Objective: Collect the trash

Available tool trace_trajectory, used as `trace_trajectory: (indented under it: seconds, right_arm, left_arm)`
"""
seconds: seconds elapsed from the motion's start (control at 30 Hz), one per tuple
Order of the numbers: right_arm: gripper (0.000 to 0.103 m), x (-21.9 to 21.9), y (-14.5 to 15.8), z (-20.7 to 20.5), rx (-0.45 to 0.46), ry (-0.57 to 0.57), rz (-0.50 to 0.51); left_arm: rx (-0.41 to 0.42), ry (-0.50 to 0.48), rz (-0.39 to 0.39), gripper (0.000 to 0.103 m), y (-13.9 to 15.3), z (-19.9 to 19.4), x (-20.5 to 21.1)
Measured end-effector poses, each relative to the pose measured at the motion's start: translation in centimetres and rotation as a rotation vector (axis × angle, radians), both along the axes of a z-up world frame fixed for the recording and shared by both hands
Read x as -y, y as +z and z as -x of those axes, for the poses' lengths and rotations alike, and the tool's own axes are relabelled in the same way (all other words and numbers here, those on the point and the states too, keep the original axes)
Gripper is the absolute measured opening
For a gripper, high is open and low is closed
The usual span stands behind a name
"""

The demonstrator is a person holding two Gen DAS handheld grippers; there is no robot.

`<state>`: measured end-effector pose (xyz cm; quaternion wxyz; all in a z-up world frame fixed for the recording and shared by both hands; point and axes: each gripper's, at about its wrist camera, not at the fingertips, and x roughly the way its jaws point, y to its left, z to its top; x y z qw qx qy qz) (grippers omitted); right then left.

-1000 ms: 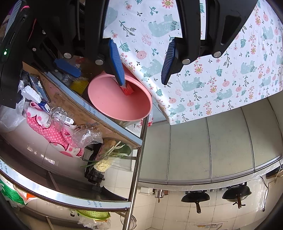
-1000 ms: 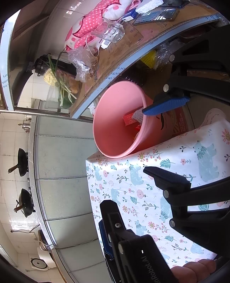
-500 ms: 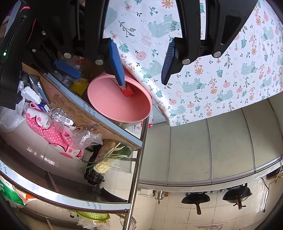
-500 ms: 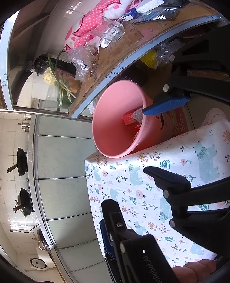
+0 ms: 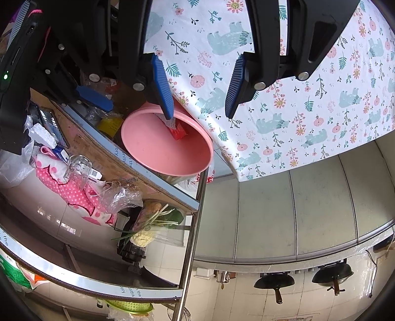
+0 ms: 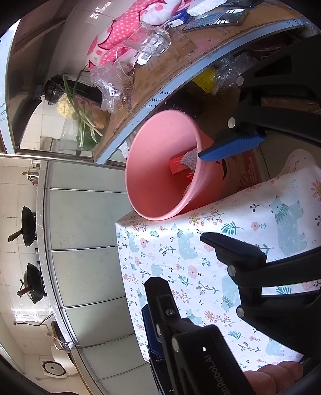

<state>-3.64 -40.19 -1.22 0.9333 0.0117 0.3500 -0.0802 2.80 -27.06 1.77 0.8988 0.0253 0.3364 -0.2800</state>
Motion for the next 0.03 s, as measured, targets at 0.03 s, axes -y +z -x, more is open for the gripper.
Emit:
trace_trajectory:
  seconds: [0.03]
  right_arm:
    - [0.061, 0.0, 0.0, 0.0, 0.0, 0.0, 0.0]
  left_arm:
    - [-0.002, 0.0, 0.001, 0.043, -0.02, 0.01, -0.03]
